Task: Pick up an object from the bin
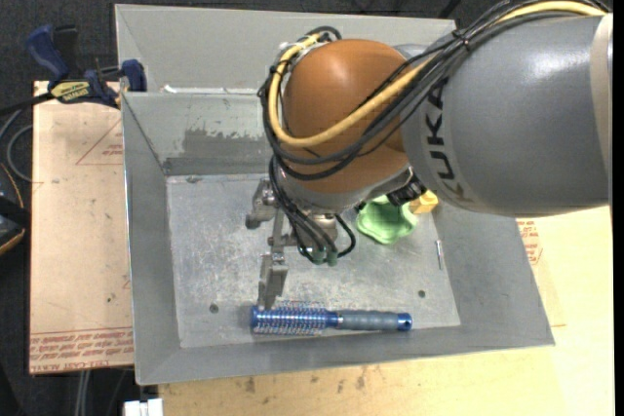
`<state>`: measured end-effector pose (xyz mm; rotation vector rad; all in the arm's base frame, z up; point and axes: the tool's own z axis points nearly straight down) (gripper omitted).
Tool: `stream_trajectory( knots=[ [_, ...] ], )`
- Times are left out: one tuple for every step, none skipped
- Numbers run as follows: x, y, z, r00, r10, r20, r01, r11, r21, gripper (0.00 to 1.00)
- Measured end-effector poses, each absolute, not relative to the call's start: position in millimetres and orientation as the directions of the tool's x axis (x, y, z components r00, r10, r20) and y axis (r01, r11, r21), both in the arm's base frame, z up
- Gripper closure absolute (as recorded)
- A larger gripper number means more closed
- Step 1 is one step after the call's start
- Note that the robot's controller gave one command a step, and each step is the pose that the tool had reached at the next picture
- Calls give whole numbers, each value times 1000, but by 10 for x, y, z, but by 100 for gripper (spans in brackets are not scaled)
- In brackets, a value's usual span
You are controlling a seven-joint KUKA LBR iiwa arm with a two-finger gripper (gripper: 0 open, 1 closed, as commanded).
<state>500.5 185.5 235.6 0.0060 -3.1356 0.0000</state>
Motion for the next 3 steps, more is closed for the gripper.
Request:
stream_trajectory(
  knots=[
    [4938, 1276, 879, -971, -238, 2, -238, 971, 0, 0],
    [4939, 1291, 898, -971, -240, 0, -240, 971, 1, 100],
    [5143, 1047, 2064, -968, -252, -10, -252, 968, -1, 100]
  ],
)
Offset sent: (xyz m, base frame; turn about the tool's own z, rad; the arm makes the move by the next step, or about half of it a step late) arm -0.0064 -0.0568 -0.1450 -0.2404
